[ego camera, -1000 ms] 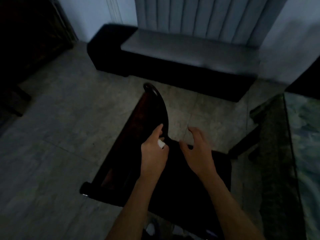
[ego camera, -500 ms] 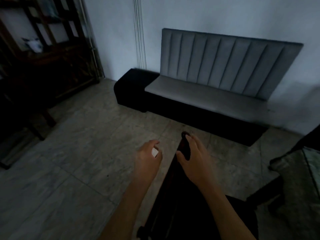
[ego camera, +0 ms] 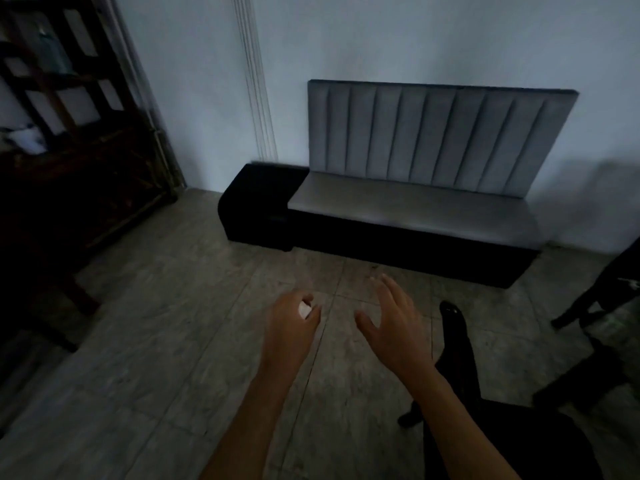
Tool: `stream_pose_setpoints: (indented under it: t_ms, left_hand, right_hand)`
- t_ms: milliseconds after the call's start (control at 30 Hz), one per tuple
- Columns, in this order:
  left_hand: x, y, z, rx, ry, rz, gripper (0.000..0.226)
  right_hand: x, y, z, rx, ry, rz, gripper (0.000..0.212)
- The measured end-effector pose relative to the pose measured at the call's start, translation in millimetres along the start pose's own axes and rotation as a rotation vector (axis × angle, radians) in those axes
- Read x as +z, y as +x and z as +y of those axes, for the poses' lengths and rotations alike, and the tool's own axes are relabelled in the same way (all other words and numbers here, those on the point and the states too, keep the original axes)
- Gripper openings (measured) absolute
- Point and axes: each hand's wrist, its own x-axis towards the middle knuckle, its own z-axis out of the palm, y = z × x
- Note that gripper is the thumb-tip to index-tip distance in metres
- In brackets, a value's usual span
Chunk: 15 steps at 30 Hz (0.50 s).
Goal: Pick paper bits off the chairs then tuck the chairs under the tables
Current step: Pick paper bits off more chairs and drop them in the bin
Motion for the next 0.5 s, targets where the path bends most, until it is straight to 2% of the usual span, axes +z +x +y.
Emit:
stream_pose_setpoints:
  t_ms: [233,500]
  left_hand:
    - [36.5,80.6,-18.0,0.098,-0.014,-0.067,0.011]
    - [131.4,231.2,-26.7,0.184,-0.008,-0.147,0.018]
  right_hand:
    - [21.1,69.0,8.5,0.074,-0.039,0.014,0.066]
    - [49.1,211.6,58.2,0.189,-0.096,0.011,0.070]
